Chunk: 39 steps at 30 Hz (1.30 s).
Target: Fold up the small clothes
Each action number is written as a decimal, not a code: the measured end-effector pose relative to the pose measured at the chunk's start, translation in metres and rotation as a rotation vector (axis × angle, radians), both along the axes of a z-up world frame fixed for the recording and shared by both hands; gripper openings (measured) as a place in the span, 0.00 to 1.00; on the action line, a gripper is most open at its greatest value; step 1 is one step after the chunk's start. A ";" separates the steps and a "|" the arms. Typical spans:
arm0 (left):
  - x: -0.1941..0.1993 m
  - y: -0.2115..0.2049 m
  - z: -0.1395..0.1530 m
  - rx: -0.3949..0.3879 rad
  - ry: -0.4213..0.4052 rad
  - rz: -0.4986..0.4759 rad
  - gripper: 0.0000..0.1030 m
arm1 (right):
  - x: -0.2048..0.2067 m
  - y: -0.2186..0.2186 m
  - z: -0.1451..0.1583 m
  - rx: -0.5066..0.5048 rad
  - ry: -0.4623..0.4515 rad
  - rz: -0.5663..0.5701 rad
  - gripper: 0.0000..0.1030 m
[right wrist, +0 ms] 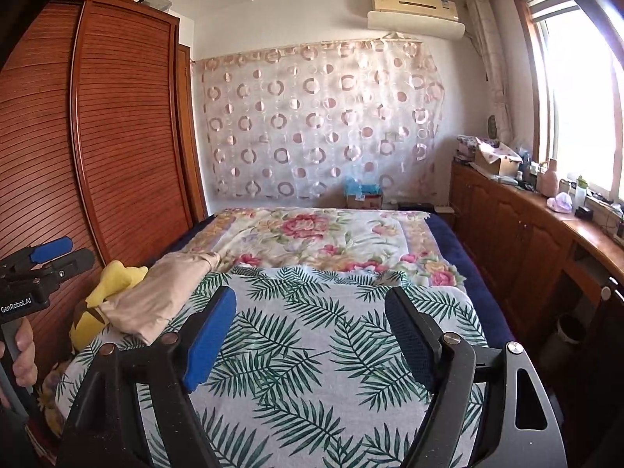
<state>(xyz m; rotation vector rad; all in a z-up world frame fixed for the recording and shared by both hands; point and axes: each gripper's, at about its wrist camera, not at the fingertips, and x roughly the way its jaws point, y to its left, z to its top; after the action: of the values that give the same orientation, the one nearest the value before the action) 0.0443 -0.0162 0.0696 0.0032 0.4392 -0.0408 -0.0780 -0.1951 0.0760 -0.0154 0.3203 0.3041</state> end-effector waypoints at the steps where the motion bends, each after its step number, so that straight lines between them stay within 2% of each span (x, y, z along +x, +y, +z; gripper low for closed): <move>1: 0.000 0.000 0.000 0.000 -0.002 0.003 0.82 | 0.005 -0.001 0.001 0.002 0.001 -0.002 0.78; 17: -0.001 0.000 0.001 -0.001 -0.006 0.006 0.82 | 0.021 -0.012 0.001 -0.002 -0.004 -0.001 0.78; 39: -0.003 0.000 0.000 0.000 -0.009 0.005 0.82 | 0.021 -0.018 -0.004 -0.001 -0.008 0.003 0.78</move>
<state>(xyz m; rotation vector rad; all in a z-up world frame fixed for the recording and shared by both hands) 0.0417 -0.0164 0.0695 0.0027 0.4300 -0.0361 -0.0572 -0.2129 0.0722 -0.0184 0.3122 0.3063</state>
